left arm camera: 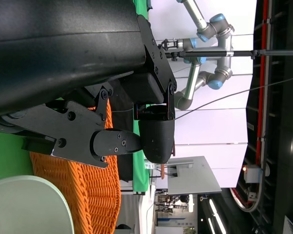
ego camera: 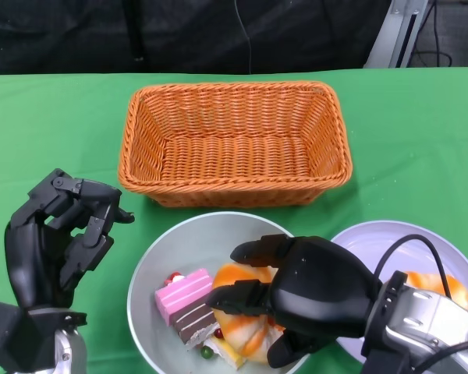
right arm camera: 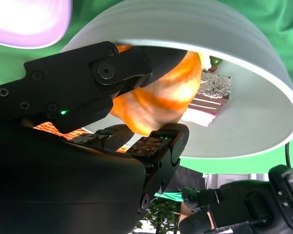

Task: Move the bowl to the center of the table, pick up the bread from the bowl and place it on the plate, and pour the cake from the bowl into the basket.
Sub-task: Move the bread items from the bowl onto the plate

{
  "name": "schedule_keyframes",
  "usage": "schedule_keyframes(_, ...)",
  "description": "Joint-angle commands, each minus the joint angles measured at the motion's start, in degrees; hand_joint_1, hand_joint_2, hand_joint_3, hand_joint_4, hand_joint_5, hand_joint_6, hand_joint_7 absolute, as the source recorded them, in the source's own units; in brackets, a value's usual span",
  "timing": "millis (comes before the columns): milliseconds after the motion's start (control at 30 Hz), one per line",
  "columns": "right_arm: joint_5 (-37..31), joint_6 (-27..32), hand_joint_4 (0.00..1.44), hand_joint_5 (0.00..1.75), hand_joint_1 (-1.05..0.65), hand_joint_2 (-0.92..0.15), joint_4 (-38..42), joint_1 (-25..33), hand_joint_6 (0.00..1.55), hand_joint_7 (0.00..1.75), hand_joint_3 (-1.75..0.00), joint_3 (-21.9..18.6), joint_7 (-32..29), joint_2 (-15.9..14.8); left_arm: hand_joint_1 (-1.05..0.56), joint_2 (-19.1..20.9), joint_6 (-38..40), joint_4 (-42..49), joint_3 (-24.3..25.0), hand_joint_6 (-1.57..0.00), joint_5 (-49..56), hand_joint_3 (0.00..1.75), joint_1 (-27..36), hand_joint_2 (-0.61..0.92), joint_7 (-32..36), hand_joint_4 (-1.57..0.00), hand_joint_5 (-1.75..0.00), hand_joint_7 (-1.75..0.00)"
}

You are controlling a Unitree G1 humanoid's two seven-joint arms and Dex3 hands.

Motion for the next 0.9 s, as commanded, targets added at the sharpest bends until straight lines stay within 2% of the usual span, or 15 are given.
schedule_keyframes(33, 0.3, 0.8, 0.68, 0.01, -0.84, -0.91, 2.0, -0.9, 0.6, 0.01, -0.01, 0.5, 0.8, -0.7, -0.16, 0.4, -0.9, -0.6, 0.2, -0.85, -0.5, 0.37, 0.3, 0.92, 0.3, -0.81, -1.43, -1.1)
schedule_keyframes(400, 0.7, 1.6, 0.67, 0.0, -0.83, -0.92, 4.2, -2.4, 0.6, 0.0, 0.0, 1.9, 1.5, -0.7, -0.16, 0.1, -1.5, -0.4, 0.1, -0.85, -0.7, 0.39, 0.1, 0.92, 0.2, -0.81, -1.43, -1.12)
schedule_keyframes(900, 3.7, 1.7, 0.64, 0.01, -0.81, -0.91, 6.4, -3.9, 0.53, 0.0, 0.0, 3.2, 3.9, -0.5, -0.15, 0.1, -1.4, -1.0, 0.0, -0.85, 0.2, 0.4, 0.4, 0.91, 1.1, -0.81, -1.44, -1.14)
